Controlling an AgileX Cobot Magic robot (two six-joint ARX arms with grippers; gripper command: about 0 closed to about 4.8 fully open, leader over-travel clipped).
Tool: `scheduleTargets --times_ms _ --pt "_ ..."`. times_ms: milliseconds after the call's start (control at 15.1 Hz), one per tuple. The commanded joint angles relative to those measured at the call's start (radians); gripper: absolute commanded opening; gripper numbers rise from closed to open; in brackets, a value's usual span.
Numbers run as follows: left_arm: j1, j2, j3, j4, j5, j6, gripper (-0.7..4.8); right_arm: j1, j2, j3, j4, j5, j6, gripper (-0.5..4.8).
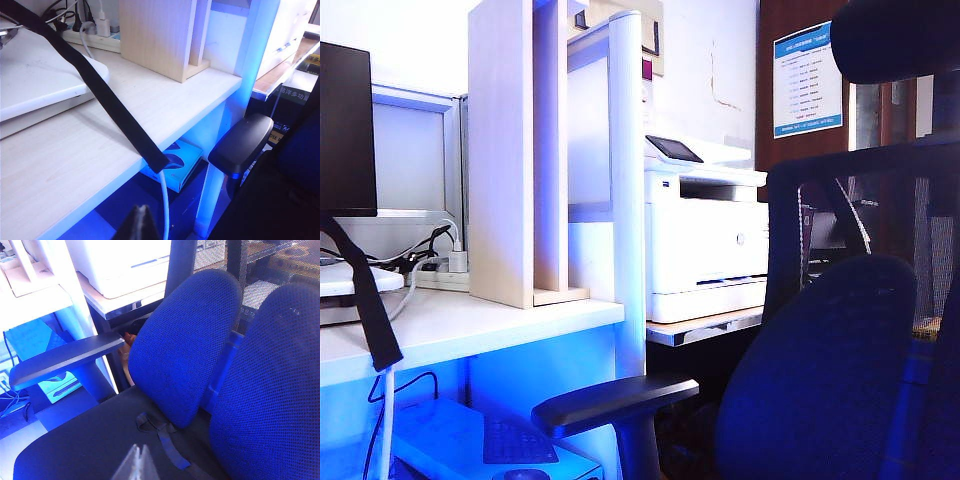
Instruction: Grab the backpack from the chair and place it on the desk.
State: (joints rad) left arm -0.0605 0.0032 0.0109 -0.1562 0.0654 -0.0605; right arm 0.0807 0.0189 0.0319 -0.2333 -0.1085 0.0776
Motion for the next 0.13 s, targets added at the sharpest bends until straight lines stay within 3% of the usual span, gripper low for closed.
scheduleTargets --times_ms 66,132 --pt "0.000 0.000 -0.004 -0.021 0.002 0.000 -0.05 0.000 0.000 -0.004 0.003 0.002 0.001 -0.06" --pt "0.000 0.000 -0.004 -0.021 0.002 0.000 -0.05 0.000 0.000 -0.004 0.003 0.002 0.001 -0.06"
